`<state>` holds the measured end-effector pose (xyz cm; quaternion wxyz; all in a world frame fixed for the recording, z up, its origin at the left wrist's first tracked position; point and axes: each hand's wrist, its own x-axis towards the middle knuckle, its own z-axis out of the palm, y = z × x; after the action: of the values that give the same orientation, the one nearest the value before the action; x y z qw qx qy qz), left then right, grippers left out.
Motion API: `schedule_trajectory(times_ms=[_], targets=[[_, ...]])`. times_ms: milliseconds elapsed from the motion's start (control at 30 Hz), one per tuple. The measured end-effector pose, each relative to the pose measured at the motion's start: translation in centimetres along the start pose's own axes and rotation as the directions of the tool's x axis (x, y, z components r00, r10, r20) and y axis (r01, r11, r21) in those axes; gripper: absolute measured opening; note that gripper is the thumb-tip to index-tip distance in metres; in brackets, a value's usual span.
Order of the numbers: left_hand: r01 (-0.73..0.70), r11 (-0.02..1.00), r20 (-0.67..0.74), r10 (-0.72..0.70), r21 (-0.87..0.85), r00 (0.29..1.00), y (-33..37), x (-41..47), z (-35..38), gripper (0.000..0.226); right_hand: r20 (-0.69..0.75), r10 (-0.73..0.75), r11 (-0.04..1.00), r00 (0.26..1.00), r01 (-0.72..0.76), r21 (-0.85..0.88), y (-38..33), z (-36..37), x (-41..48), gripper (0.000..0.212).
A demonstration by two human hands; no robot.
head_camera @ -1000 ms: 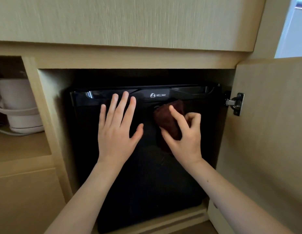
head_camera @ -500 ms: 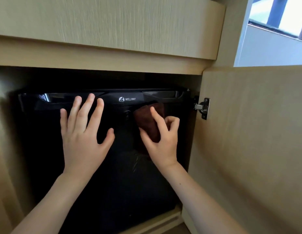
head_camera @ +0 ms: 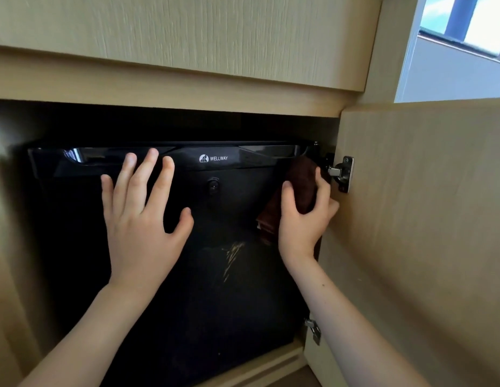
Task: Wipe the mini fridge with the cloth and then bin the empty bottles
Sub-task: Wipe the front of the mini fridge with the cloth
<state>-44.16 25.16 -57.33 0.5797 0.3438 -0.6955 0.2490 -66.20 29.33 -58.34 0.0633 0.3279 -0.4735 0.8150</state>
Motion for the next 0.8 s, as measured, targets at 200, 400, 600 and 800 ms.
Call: schedule_trajectory(times_ms=[200, 400, 600, 800], targets=[[-0.006, 1.000, -0.005, 0.006, 0.008, 1.000, -0.1, 0.0, 0.1, 0.069, 0.068, -0.007, 0.999, 0.998, 0.010, -0.047, 5.1, -3.4, -5.2, 0.059], [0.007, 1.000, 0.032, -0.007, 0.007, 0.999, 0.5, 0.0, -0.5, 0.068, 0.050, -0.045, 0.998, 0.998, 0.047, -0.046, 3.5, -2.5, -2.3, 0.055], [0.007, 0.998, 0.030, -0.005, -0.060, 1.000, -0.1, 0.0, -0.7, 0.070, 0.021, -0.131, 0.986, 0.991, 0.132, -0.105, 4.6, -2.0, -2.8, 0.059], [0.002, 0.999, 0.035, 0.000, -0.050, 0.999, -0.1, 0.0, -0.7, 0.069, 0.055, 0.055, 0.968, 0.997, -0.040, -0.248, 8.4, -5.2, -7.6, 0.055]])
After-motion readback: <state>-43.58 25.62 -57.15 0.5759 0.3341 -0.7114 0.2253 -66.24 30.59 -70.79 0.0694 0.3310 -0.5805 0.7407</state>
